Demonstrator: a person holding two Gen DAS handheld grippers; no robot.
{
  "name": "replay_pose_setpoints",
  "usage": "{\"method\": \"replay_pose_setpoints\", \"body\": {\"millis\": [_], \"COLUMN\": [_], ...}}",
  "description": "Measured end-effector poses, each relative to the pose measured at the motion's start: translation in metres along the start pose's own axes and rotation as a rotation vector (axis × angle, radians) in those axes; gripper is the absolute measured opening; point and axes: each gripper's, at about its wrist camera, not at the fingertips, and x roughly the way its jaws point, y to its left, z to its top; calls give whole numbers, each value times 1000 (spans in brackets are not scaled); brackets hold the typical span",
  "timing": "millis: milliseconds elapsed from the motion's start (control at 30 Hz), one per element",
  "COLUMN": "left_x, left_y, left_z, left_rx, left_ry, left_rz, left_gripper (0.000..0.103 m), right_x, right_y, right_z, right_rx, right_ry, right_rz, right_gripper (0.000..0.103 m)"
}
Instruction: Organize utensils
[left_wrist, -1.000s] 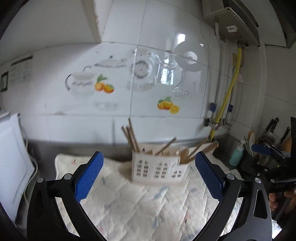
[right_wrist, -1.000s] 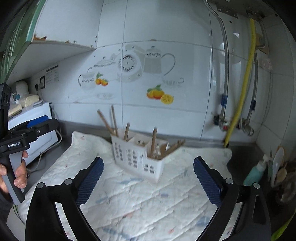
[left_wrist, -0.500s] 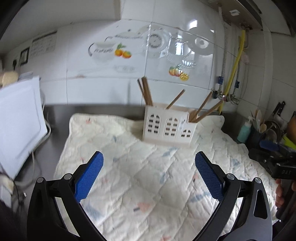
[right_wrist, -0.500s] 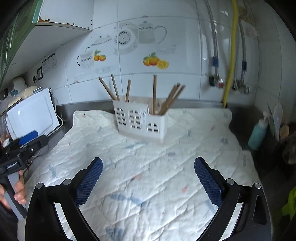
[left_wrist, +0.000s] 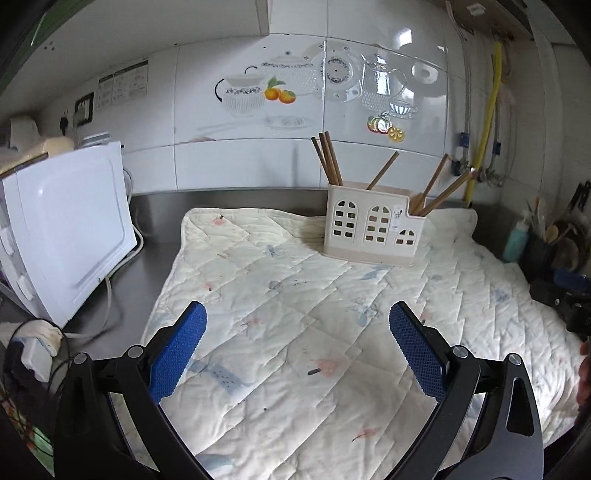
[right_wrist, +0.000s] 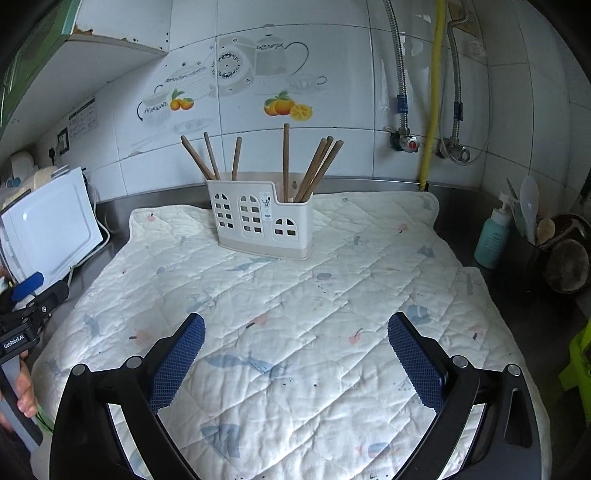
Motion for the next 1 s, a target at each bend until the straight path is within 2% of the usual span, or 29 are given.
{"method": "replay_pose_setpoints", "body": {"millis": [333,1000], "left_x": [-5,2], "left_y": [-3,-15], "left_z": [-4,-12], "left_rx": [-25,3], "left_ry": [10,42], "left_rz": [-33,-36], "left_gripper": [98,98], "right_x": [-4,-1], "right_y": [4,3], "right_z": [-7,-10], "right_rx": [-25,-21], "right_ry": [1,9], "right_rz": [-5,1], "right_gripper": [96,96]}}
